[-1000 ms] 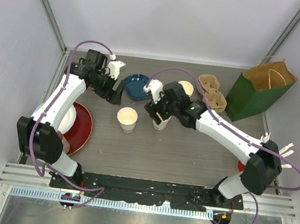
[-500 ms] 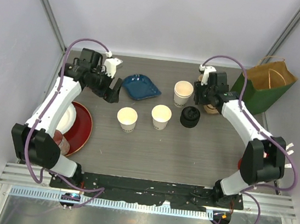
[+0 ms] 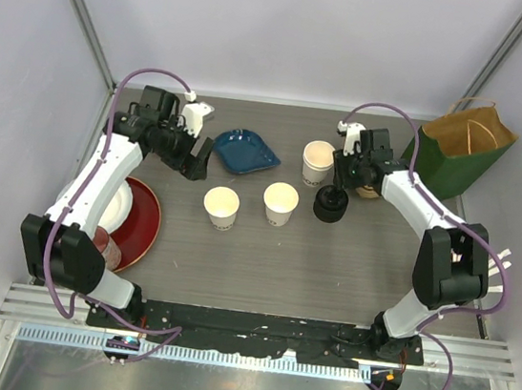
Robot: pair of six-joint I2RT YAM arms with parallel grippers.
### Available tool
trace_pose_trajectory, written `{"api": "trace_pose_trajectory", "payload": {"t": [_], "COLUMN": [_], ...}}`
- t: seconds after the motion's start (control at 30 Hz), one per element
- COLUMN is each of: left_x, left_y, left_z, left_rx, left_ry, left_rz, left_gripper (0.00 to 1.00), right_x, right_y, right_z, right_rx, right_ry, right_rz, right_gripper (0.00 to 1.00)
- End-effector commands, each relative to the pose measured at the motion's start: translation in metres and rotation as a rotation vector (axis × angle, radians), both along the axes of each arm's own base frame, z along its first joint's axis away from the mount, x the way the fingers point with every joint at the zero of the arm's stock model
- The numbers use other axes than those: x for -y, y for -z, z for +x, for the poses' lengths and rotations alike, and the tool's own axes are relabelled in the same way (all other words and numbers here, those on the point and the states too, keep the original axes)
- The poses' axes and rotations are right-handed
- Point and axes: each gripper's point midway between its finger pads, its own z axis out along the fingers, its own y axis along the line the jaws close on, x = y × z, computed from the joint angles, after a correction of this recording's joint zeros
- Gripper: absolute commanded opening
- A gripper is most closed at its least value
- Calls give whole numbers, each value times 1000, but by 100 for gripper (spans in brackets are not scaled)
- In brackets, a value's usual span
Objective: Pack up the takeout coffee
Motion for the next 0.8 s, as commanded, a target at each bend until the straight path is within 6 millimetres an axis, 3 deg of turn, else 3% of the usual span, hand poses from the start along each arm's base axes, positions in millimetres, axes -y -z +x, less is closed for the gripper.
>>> {"api": "trace_pose_trajectory", "payload": {"t": [0.0, 0.2, 0.6, 0.77], "left_x": [-1, 0, 1, 0], "left_y": [-8, -9, -10, -14], "left_z": [3, 2, 1, -1], "left_rx": [50, 59, 60, 72], "left_ry": [18, 31, 38, 42], "left_rz": [0, -3, -8, -6], "left_gripper": [86, 86, 86, 86], "right_x": [-2, 5, -3, -2], "right_y": [5, 15, 23, 25], "right_z": [-5, -8, -13, -12], "right_rx": [-27, -57, -93, -95], "right_ry": [-18, 5, -10, -11], "right_rz": [-5, -33, 2, 2], "right_gripper": [43, 40, 39, 33]}}
